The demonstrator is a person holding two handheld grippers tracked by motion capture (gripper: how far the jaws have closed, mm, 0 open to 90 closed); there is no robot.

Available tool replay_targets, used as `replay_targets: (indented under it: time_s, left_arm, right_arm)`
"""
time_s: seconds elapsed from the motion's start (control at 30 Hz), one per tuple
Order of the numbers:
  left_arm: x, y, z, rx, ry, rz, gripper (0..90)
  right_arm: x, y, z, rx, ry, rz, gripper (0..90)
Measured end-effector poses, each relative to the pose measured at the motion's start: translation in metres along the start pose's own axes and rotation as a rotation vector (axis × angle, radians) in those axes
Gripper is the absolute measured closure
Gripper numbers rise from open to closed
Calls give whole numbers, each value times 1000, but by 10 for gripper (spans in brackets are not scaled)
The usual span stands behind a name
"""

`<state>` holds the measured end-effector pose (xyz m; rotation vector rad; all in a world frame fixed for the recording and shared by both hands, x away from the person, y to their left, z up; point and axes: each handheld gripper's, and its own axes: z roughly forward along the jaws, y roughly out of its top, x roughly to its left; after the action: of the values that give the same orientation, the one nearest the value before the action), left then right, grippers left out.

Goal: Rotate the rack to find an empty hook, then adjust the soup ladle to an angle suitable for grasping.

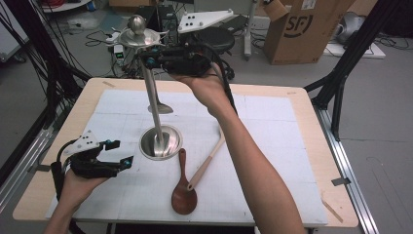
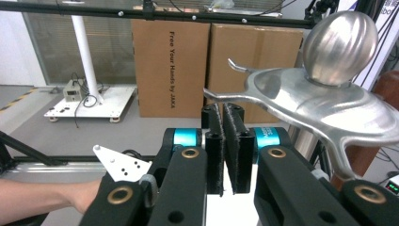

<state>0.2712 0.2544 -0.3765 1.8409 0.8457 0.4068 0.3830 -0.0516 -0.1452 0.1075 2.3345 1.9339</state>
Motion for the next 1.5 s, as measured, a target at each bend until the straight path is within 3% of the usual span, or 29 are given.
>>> replay_targets:
  time_s: [0.73, 0.93, 1.5]
  left_arm:
    - [1, -1, 3, 9, 4, 5, 216]
    - [1, -1, 3, 13, 4, 10, 216]
    - [1, -1, 3, 12, 0, 9, 216]
  right_arm:
    - [-7, -44, -33, 5, -33, 96, 682]
    - [-8, -64, -35, 46, -48, 115, 651]
    - [-2, -119, -51, 84, -67, 181, 610]
